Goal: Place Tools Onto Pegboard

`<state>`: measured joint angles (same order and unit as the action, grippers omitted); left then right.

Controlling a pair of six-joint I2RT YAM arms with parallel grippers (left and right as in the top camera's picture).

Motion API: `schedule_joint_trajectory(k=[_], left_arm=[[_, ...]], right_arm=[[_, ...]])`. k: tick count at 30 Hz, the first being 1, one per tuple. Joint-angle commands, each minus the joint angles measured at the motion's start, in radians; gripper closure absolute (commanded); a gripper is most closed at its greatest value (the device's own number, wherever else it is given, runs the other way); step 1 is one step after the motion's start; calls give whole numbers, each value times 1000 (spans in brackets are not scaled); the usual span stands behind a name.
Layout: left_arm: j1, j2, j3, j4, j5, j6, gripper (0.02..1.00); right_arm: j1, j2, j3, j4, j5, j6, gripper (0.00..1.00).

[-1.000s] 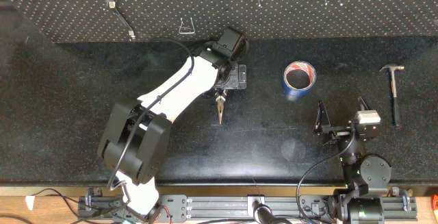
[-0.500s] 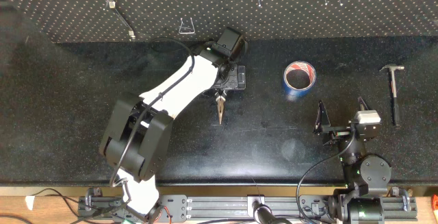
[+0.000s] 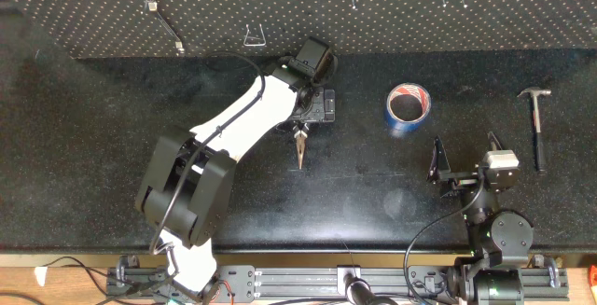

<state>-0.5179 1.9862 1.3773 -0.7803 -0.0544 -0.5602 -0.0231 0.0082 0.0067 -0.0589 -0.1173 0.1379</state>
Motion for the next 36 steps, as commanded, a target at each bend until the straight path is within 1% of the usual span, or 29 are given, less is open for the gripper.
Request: schedule_joint_trajectory(k=[1, 26, 27, 28, 29, 30, 33, 36], left_arm=[[8, 19, 18, 2, 13, -39, 18], [8, 32, 16, -5, 9, -38, 18], [8, 32, 16, -5, 9, -38, 134], [8, 32, 16, -5, 9, -38, 198], [8, 32, 16, -5, 9, -38, 303], [8, 32, 16, -5, 9, -38, 373], [8, 32, 16, -1, 9, -38, 428], [8, 32, 16, 0, 8, -38, 432]], right_arm=[[7, -6, -3, -5, 2, 11, 25], [7, -6, -3, -5, 2, 11, 25], [7, -6, -3, -5, 2, 11, 25], [7, -6, -3, -5, 2, 11, 25], [7, -6, -3, -5, 2, 11, 25], [7, -6, -3, -5, 2, 11, 25], [7, -6, -3, -5, 2, 11, 25], [7, -6, -3, -5, 2, 11, 25]])
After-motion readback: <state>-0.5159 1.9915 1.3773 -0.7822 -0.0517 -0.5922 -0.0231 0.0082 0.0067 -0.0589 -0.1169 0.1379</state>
